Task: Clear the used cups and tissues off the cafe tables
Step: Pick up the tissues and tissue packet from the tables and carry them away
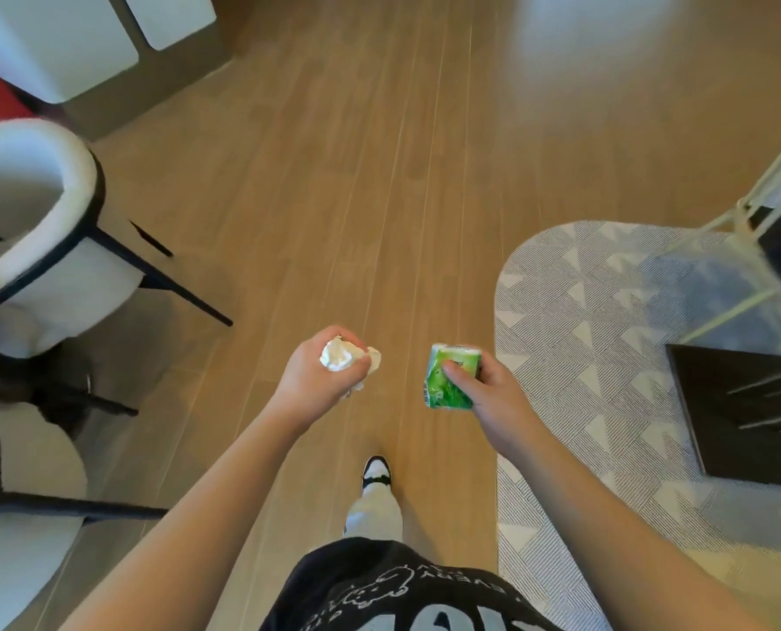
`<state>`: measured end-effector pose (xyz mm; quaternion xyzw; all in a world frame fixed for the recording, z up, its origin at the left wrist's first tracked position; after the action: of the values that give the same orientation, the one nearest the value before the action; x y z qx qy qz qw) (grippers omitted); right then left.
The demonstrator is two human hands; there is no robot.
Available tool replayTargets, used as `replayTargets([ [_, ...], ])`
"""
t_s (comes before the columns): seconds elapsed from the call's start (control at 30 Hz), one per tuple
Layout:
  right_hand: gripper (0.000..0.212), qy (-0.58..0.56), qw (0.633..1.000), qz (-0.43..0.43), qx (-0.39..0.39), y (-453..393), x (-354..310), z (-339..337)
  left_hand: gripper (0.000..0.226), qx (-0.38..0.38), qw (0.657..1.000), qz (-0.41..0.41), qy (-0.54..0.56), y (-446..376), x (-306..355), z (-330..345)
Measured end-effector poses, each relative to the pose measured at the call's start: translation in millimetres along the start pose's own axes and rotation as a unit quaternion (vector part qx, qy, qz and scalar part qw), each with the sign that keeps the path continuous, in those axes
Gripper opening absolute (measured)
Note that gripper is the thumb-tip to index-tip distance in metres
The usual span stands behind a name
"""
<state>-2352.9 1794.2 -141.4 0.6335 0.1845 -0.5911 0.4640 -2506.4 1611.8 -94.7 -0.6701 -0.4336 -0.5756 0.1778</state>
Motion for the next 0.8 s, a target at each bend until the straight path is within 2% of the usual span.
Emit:
replayTargets([
  [0.23, 0.014, 0.016, 1.0, -0.01, 0.017, -133, -74, 12, 0.013, -0.03, 0.999, 0.027, 0.008, -154, 61, -23],
  [0.47, 0.036, -0.036, 0.998, -0.008, 0.046, -246, -119, -10, 0.016, -0.062, 0.997, 0.035, 0.02, -274, 107, -15],
  [0.7, 0.042, -0.034, 0.999, -0.008, 0.023, -371, -160, -32, 0.011, -0.051, 0.998, 0.026, 0.018, -390, 136, 4],
  [0.8, 0.038, -0.038, 0.999, -0.001, 0.006, -435, -190, -45, 0.01, -0.03, 0.999, 0.021, 0.007, -447, 158, 9],
])
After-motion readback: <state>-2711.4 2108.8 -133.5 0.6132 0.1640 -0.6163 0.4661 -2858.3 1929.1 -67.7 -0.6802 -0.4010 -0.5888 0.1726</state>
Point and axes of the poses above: each hand's wrist, its own y-axis away from the middle knuckle, its own z-axis out of the palm, x = y × z, the point moved 7 cm from there along -y, towards the middle knuckle, and after that the axes turned 3 degrees about y, right-handed, at the moved point
